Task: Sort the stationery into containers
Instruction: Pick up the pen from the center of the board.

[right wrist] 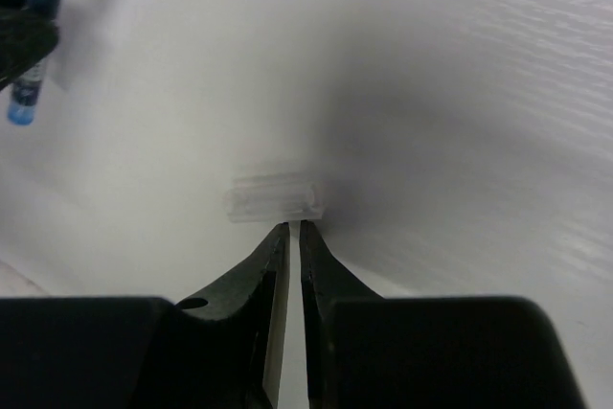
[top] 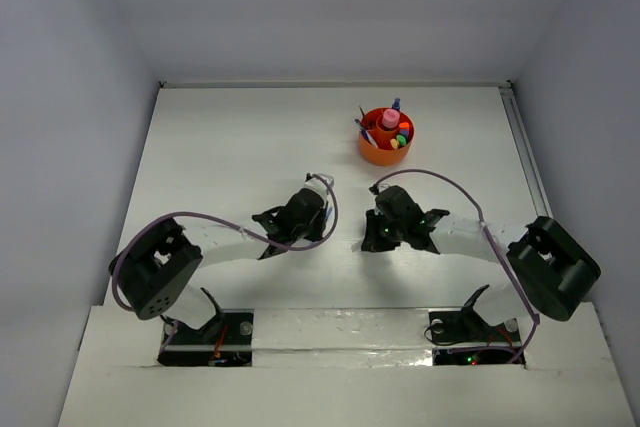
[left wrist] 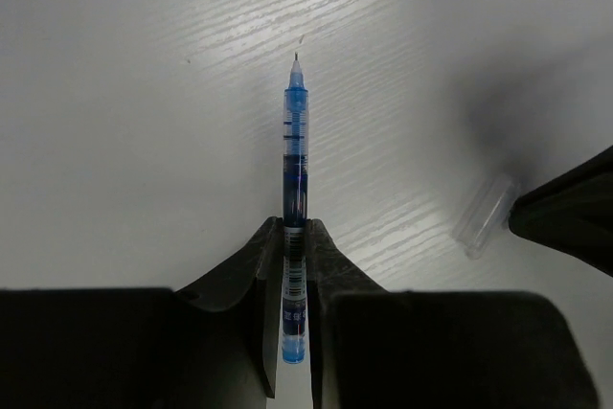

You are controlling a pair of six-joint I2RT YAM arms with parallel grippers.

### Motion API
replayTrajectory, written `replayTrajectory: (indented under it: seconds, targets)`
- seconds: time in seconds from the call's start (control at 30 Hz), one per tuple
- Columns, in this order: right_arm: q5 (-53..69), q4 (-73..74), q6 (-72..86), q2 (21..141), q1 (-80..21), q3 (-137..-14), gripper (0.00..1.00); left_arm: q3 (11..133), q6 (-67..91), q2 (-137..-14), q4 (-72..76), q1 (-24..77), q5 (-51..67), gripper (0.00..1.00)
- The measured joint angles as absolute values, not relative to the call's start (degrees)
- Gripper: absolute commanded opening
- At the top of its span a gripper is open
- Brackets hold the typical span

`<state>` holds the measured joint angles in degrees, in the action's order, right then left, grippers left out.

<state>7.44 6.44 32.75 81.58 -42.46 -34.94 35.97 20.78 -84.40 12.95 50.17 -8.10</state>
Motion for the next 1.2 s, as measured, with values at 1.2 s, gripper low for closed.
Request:
replayTrajectory:
  seconds: [1.2]
  targets:
    - [2.6, 9.9, 30.4, 85.5, -44.1, -43.1, 0.54, 27.9, 26.0, -72.6, 18.5, 48.9, -8.0, 0.00]
